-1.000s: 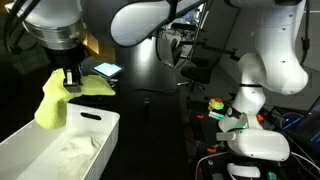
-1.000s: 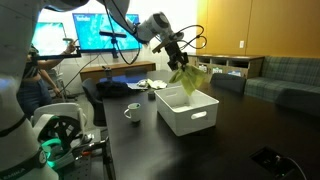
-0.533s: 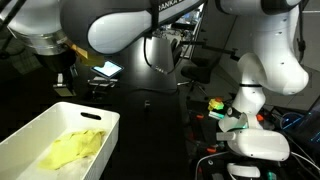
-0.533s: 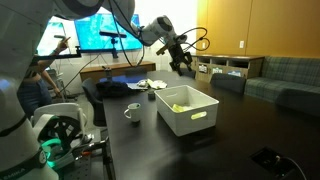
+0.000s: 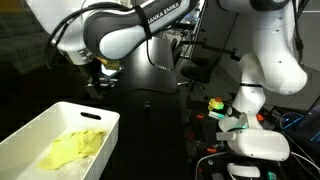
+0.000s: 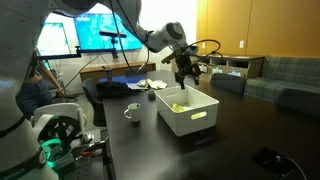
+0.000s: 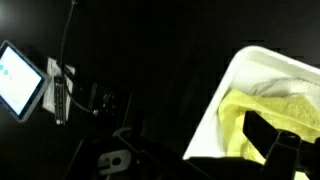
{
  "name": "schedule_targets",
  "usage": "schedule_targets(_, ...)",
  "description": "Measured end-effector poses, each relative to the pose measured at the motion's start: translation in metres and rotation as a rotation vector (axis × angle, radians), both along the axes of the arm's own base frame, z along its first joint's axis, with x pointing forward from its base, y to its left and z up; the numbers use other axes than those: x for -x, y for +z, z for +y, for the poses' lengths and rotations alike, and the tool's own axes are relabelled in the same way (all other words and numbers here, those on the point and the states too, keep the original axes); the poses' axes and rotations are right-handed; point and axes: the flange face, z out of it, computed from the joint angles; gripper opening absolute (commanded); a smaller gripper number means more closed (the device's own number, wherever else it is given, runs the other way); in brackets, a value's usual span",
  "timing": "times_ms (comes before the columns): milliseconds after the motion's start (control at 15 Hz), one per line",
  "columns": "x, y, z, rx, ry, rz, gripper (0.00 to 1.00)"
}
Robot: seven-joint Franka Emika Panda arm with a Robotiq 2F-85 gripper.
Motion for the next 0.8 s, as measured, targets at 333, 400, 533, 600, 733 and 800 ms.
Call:
schedule_targets(333, 0.042, -0.059, -0.082, -0.092, -0.177, 0.132, 1.0)
schedule_targets(400, 0.054, -0.071, -0.097, -0.12, -0.219, 0.151, 1.0)
schedule_targets(533, 0.079, -0.094, -0.127, -0.178, -0.308, 0.183, 1.0)
schedule_targets(600, 0.091, -0.105, -0.14, -0.207, -0.355, 0.196, 1.0)
schedule_targets(733, 0.117, -0.126, -0.164, -0.265, -0.451, 0.216, 1.0)
schedule_targets(800, 0.129, -0.136, -0.175, -0.292, -0.498, 0.223, 1.0)
